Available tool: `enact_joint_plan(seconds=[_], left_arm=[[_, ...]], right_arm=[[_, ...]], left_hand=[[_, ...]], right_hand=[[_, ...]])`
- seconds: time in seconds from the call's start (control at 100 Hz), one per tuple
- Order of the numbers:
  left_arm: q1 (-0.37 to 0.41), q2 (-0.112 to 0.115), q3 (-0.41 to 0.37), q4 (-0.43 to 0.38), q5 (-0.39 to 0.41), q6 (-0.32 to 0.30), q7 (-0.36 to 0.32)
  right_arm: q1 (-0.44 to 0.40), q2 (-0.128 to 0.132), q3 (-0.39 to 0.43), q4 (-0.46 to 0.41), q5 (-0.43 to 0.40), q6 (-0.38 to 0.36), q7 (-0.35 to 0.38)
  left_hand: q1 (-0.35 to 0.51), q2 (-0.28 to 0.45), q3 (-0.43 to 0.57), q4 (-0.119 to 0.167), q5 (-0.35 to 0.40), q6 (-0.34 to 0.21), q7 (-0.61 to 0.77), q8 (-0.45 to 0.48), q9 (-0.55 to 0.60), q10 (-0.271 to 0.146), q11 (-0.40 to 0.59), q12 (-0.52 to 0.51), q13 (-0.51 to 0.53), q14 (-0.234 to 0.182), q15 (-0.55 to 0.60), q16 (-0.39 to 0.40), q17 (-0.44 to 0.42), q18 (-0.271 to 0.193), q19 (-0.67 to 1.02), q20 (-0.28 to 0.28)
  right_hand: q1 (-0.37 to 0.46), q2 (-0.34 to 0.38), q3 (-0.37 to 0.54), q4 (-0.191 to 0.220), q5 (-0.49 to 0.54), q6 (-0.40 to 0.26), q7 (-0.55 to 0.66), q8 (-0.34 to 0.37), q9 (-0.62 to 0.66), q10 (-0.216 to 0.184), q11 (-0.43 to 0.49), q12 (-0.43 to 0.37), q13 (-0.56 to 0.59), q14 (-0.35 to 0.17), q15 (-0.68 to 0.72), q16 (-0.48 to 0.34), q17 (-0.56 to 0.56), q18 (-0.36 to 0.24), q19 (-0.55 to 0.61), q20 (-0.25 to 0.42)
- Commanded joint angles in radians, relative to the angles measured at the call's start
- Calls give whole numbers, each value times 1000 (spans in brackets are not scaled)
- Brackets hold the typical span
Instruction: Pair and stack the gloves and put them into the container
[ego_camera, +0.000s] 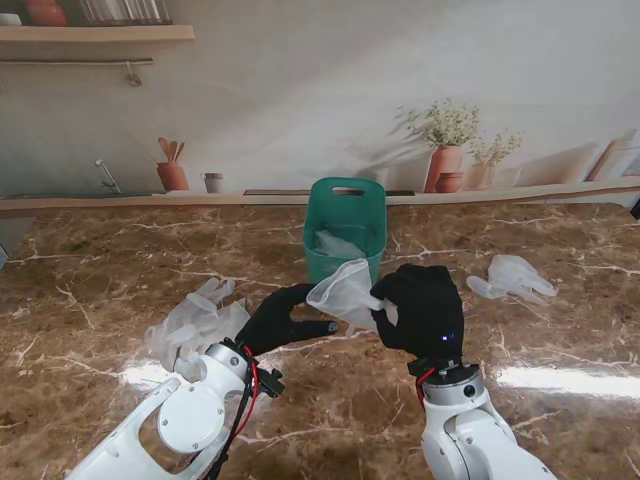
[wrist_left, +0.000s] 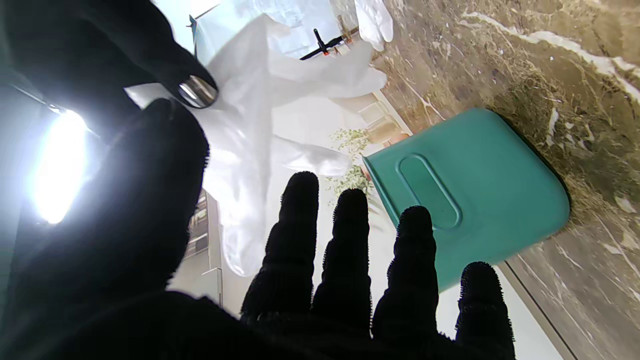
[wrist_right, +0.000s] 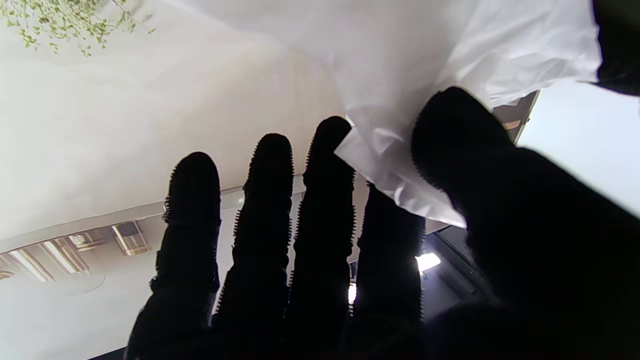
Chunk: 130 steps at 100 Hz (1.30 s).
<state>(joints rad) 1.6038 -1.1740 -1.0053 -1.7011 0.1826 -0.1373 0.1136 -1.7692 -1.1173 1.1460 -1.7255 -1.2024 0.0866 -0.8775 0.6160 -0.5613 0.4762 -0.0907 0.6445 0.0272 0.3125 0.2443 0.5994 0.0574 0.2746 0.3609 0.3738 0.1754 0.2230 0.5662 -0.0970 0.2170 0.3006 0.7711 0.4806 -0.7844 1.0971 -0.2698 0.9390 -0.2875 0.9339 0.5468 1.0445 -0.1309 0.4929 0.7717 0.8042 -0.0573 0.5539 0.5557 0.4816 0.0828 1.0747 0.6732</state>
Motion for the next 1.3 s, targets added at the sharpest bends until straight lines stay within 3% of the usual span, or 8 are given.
enact_joint_plan(seconds=[0.0, 0.15, 0.21, 0.3, 0.56, 0.81, 0.99, 1.29], left_arm=[[15, 3, -8, -2, 13, -13, -13], [36, -7, -18, -12, -2, -14, 25], [39, -14, -17, -11, 2, -11, 54], [39, -26, -10, -8, -6, -11, 96], [35, -34, -14, 6, 10, -61, 136], [46, -2, -70, -12, 68, -103, 58], [57, 26, -105, -32, 91, -153, -29], [59, 82, -147, -56, 80, -252, -234]], right_arm=[[1, 1, -5, 16, -2, 13, 22], [6, 1, -14, 25, -1, 20, 28], [5, 1, -20, 26, 2, 16, 27], [1, 2, -27, 26, 1, 6, 24], [-68, 21, 8, -21, 0, -89, 164], [-128, 4, 72, -54, 84, -167, 185], [-127, -13, 75, -57, 138, -148, 171], [-78, -2, 66, -74, 211, -181, 399]], left_hand=[[-35, -29, 27, -20, 24, -43, 29, 15, -25, -31, -2, -1, -43, -33, -15, 2, -21, -47, -40, 24], [41, 78, 45, -31, 85, -104, 155, 109, 11, -27, 14, 11, -12, -25, 5, 22, -14, -55, -68, 73], [303, 165, -262, -33, 117, -195, 280, 158, 51, -36, 29, 24, 8, -27, 20, 36, -9, -60, -57, 92], [390, 247, -236, -28, 203, -245, 425, 190, 119, -42, 54, 40, 33, -25, 47, 54, -6, -72, -38, 98], [338, 302, -132, -49, 144, -306, 473, 545, 201, -78, 99, 122, 54, -31, 109, 116, -5, -97, -6, 124], [317, 293, -85, -60, 141, -306, 450, 689, 275, -109, 96, 293, 95, -33, 133, 139, 3, -93, 44, 137], [314, 295, -85, -61, 137, -316, 445, 704, 298, -110, 90, 308, 116, -33, 143, 146, 5, -90, 53, 131], [347, 325, -146, -49, 118, -324, 424, 739, 279, -97, 72, 314, 104, -44, 117, 140, 4, -104, 46, 102]], right_hand=[[11, 11, 18, -11, 10, -19, 2, 13, 6, -16, 0, 13, 30, -11, 0, 21, -12, -10, 7, -7], [12, 11, 18, -10, 10, -17, 2, 12, 6, -15, 0, 13, 29, -10, 0, 21, -12, -8, 6, -8], [13, 11, 17, -11, 10, -17, 2, 12, 7, -15, 0, 13, 29, -11, 0, 21, -13, -8, 6, -8], [12, 10, 17, -11, 10, -20, 1, 11, 8, -16, 0, 13, 30, -12, 0, 21, -12, -8, 6, -7], [-75, -62, -34, -31, -42, -2, -61, -93, -45, 3, -78, -168, -3, 6, -85, -14, -59, 16, -73, -18], [-236, 35, -94, 123, 4, 91, -349, 77, -67, 14, -114, -201, 3, 21, -114, -11, -58, 23, -97, 4], [-233, 42, -110, 127, -274, 212, -559, 86, -245, 39, -146, -208, -7, 28, -117, -14, -39, 16, -80, 6], [-191, -18, -64, 113, -564, 355, -830, -70, -503, 69, -212, -323, -155, 26, -204, -59, -111, 7, -147, 7]])
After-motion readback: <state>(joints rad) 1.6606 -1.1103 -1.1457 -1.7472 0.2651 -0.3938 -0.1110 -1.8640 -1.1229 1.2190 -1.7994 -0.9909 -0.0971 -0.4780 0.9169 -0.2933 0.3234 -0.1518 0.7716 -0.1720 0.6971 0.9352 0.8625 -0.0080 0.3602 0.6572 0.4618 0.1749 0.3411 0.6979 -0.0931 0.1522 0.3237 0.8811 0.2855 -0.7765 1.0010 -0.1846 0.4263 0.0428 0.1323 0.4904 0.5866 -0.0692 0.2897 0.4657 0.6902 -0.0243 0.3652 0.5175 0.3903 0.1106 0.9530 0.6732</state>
